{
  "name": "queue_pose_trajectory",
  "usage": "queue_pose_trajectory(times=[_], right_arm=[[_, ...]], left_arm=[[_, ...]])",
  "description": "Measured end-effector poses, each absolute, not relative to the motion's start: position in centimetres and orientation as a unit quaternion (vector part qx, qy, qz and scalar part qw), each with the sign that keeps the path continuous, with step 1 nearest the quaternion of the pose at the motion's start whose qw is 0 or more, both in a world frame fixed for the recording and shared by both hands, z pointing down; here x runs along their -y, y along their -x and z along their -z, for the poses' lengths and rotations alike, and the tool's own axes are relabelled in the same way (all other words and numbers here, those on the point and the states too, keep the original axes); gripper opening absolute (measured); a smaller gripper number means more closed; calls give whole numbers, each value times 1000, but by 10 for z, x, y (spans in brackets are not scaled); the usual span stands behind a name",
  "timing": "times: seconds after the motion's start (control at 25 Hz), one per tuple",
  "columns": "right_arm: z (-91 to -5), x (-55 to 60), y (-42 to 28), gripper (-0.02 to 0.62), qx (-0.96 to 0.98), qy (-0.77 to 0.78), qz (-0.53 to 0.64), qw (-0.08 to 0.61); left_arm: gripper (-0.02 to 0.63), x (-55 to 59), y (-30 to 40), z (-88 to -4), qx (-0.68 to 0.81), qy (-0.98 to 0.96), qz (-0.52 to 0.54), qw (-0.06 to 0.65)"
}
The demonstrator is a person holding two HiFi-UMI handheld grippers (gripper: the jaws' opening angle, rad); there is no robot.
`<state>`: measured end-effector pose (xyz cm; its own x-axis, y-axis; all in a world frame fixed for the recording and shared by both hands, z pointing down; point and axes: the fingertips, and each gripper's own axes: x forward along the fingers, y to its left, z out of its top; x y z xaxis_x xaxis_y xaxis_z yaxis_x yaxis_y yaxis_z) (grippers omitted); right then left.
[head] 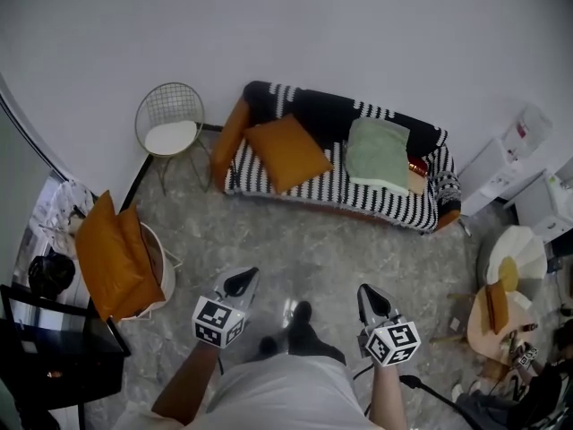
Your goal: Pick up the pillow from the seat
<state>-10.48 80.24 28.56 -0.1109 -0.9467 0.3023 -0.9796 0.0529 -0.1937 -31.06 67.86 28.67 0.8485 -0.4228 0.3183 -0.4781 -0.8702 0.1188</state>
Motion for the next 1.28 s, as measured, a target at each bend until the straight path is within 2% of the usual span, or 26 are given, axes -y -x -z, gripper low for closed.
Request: queue_pose_trajectory(times=[0.36,0.84,1.28], right_arm=[[-295,-723,52,5,737,-650,-164,85],[-306,-650,-38,5,749,-633,-183,69],[-318,-617,-86,5,766,-610,-192,65]], left_arm=[[0,-616,261,-290,263,-948,-152,100],[0,-556,189,-295,302,-934,-165,98],[0,-536,146,-293,340,-921,-161,100]])
